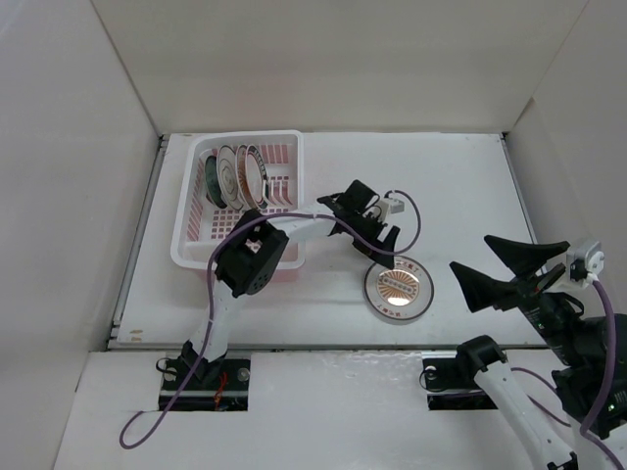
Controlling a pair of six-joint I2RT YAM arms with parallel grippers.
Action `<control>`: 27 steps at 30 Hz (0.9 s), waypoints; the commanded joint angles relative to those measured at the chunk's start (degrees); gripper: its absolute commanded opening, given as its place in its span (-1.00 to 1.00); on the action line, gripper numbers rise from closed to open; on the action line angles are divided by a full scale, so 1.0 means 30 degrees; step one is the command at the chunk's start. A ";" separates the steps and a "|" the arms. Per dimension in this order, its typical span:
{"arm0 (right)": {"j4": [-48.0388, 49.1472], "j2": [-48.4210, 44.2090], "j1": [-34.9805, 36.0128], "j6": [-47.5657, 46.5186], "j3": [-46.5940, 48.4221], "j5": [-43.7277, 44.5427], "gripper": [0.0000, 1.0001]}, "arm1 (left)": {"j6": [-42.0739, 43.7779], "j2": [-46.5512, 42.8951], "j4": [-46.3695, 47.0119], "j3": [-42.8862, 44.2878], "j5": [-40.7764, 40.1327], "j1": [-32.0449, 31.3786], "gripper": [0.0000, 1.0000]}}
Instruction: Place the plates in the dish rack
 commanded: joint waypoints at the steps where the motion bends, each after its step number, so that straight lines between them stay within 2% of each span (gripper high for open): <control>1: 0.0501 -0.0134 0.0252 -0.0470 0.0735 0.0390 1.00 | -0.0348 -0.0388 -0.0362 -0.0725 0.0062 -0.0457 0.52; 8: 0.0326 -0.0310 0.0428 -0.0470 0.0909 0.0769 1.00 | -0.0523 -0.0183 0.0192 -0.1396 -0.0406 -0.0838 0.42; 13: 0.0326 -0.0310 0.0604 -0.0470 0.0911 0.0947 1.00 | -0.0699 -0.0183 0.0370 -0.1575 -0.0846 -0.0838 0.25; 21: 0.0326 -0.0310 0.0604 -0.0470 0.0911 0.1123 1.00 | -0.0699 -0.0009 0.0370 -0.1575 -0.1666 -0.0838 -0.45; 23: 0.0326 -0.0310 0.0604 -0.0470 0.0911 0.1299 1.00 | -0.0699 -0.0007 0.0370 -0.1575 -0.1666 -0.0838 -0.47; 24: 0.0326 -0.0310 0.0604 -0.0470 0.0911 0.1299 1.00 | -0.0699 -0.0007 0.0370 -0.1575 -0.1666 -0.0838 -0.71; 26: 0.0326 -0.0310 0.0604 -0.0470 0.0911 0.1299 1.00 | -0.0699 -0.0007 0.0370 -0.1749 -0.1842 -0.0838 -0.71; 27: 0.0326 -0.0310 0.0604 -0.0470 0.0911 0.1299 1.00 | -0.0699 -0.0007 0.0370 -0.1751 -0.1842 -0.0838 -0.79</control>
